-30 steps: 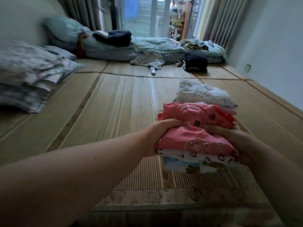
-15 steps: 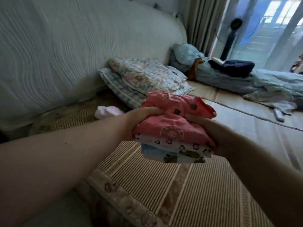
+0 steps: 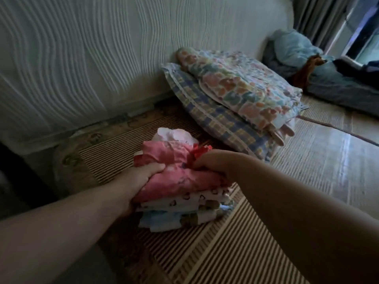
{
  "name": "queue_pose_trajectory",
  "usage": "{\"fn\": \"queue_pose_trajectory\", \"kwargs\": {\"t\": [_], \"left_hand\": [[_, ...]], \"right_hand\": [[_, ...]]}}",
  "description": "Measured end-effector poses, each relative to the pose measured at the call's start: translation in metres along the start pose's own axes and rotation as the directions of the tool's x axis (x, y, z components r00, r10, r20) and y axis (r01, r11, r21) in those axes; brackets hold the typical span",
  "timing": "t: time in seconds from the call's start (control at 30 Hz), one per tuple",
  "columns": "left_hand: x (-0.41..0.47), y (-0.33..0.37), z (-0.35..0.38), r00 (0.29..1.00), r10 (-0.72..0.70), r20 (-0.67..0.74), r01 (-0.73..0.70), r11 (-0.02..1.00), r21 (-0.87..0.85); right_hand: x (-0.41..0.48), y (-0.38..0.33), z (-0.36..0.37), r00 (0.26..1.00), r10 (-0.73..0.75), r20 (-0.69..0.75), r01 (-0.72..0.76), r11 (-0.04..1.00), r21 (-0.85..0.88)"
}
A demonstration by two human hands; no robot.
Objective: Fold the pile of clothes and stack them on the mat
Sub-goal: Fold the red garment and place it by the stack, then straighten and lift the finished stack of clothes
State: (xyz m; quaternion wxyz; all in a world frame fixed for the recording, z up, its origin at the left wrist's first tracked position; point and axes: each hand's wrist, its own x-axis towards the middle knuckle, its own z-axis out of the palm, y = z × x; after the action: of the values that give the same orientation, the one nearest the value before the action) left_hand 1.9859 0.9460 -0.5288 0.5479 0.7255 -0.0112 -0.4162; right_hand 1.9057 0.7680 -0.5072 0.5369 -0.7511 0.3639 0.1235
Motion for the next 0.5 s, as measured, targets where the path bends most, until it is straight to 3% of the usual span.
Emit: {"fn": "queue_pose_trajectory", "kwargs": {"t": [0.17,0.3,0.37,0.5], "left_hand": [[0.032,-0.004,0.008,0.982,0.096,-0.161,-0.122,0.98,-0.158],[0.056,0.009,0.006,0.945,0.109,-0.309,-0.189,0.952,-0.242],[0.06,0.018,0.004,0.943,0.101,-0.318,-0.193,0.942,-0.274],[0.061,0.02,0.007,0.958,0.061,-0.279,-0.143,0.948,-0.284]], "right_hand": [[0.047,-0.025,0.001,0.982,-0.138,-0.131,0.124,0.986,-0.111],[0.07,-0.044,0.004,0.908,-0.322,-0.269,0.258,0.934,-0.249],[0.078,-0.051,0.005,0.844,-0.402,-0.354,0.28,0.894,-0.35],[0.068,-0.046,-0.001,0.765,-0.412,-0.495,0.261,0.901,-0.347]]}}
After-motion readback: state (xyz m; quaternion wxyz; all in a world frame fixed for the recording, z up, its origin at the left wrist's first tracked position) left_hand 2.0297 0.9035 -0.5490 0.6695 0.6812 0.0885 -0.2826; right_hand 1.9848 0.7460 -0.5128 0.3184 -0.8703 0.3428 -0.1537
